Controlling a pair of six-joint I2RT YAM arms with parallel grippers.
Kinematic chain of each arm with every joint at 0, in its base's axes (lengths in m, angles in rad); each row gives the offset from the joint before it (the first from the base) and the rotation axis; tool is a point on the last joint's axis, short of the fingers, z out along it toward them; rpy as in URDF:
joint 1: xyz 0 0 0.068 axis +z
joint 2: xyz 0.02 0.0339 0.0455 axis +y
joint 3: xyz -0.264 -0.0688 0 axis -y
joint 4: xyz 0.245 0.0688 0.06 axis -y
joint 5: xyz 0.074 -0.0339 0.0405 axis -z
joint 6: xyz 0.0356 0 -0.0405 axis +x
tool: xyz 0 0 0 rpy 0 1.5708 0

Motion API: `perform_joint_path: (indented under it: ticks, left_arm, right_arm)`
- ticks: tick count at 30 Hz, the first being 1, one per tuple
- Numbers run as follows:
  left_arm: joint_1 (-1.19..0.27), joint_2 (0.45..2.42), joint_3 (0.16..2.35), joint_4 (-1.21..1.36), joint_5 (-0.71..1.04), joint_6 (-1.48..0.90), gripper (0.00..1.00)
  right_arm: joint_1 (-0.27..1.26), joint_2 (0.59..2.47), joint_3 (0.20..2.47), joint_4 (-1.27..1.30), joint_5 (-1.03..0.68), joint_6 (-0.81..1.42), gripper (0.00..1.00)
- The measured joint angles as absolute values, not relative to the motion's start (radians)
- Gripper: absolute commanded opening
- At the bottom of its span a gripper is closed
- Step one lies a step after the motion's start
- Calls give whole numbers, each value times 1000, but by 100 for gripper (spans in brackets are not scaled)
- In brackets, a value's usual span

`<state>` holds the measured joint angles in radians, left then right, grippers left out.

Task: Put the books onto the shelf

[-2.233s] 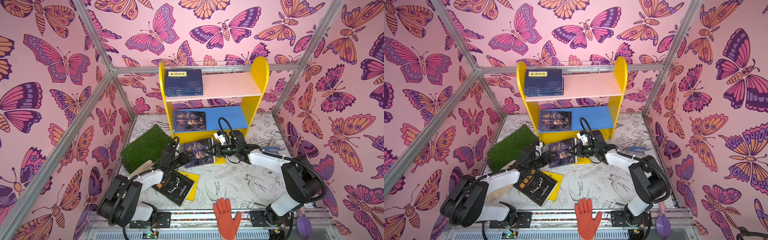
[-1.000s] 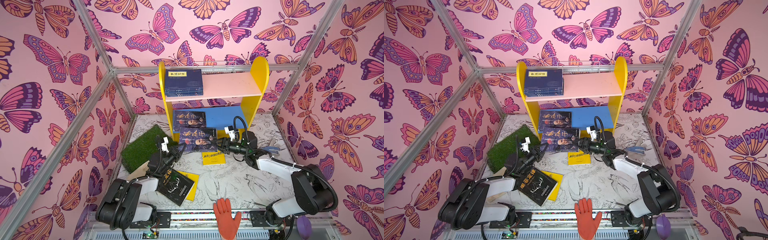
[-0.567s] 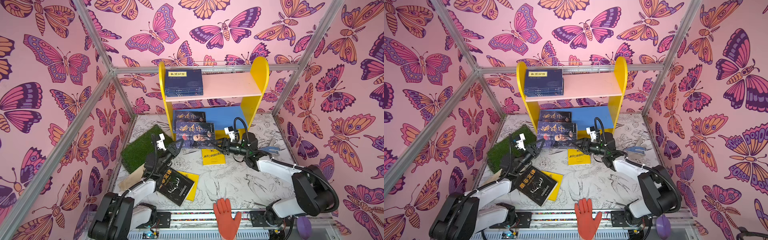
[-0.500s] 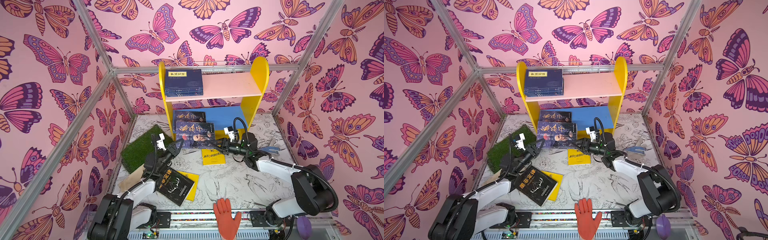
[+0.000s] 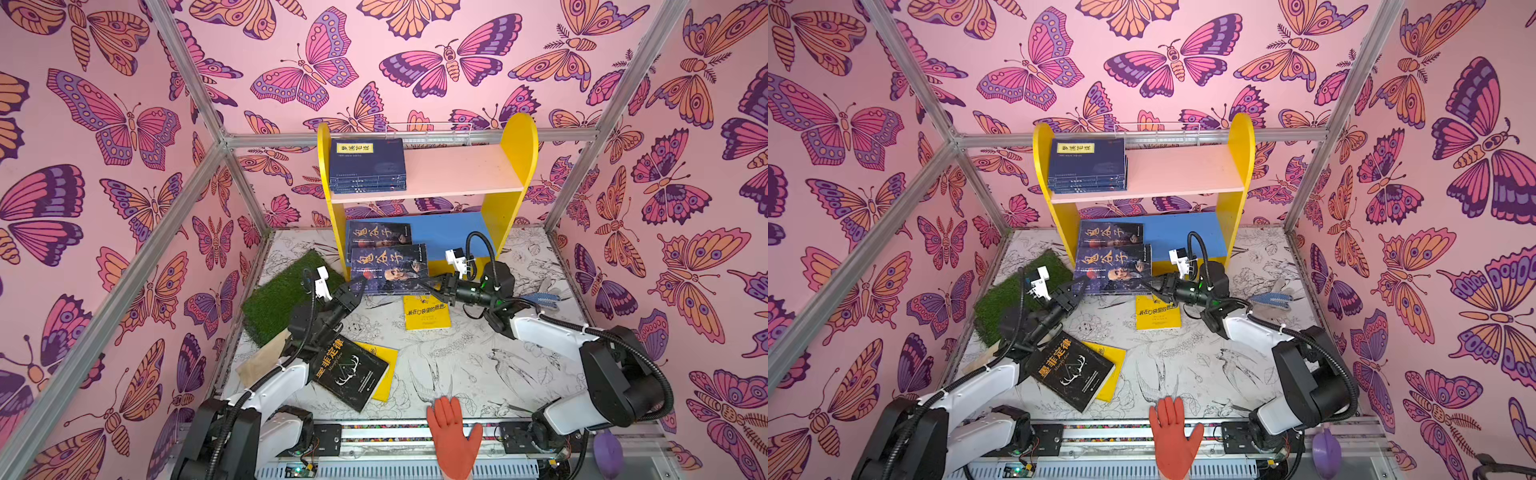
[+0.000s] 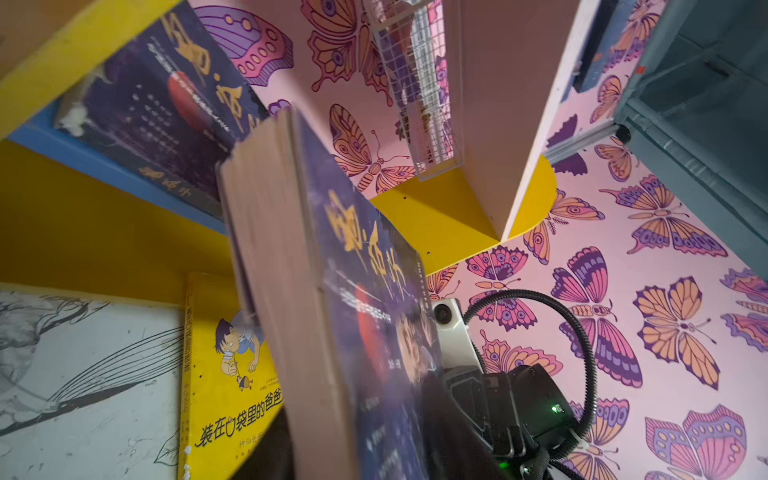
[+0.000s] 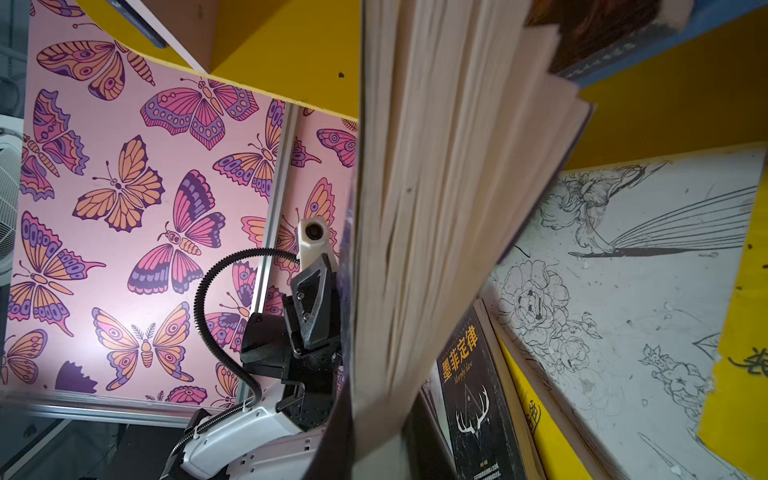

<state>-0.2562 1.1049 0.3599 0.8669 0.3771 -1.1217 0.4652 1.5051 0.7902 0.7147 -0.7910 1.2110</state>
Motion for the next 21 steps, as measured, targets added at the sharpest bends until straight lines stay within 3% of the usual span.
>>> perform_joint_path:
  ticks: [9,15,21]
  left_arm:
    - [-253,860,282,376,80,-1147,53]
    - [-249,788,249,139,9,-1147,53]
    - [-249,767,250,81,-2,-1140,53]
  right_arm:
    - [395,1529,973,570,-767,1099,0]
    - [395,1714,1188,487,-782,1012,0]
    - [395,1912,1372,397,-789,958,0]
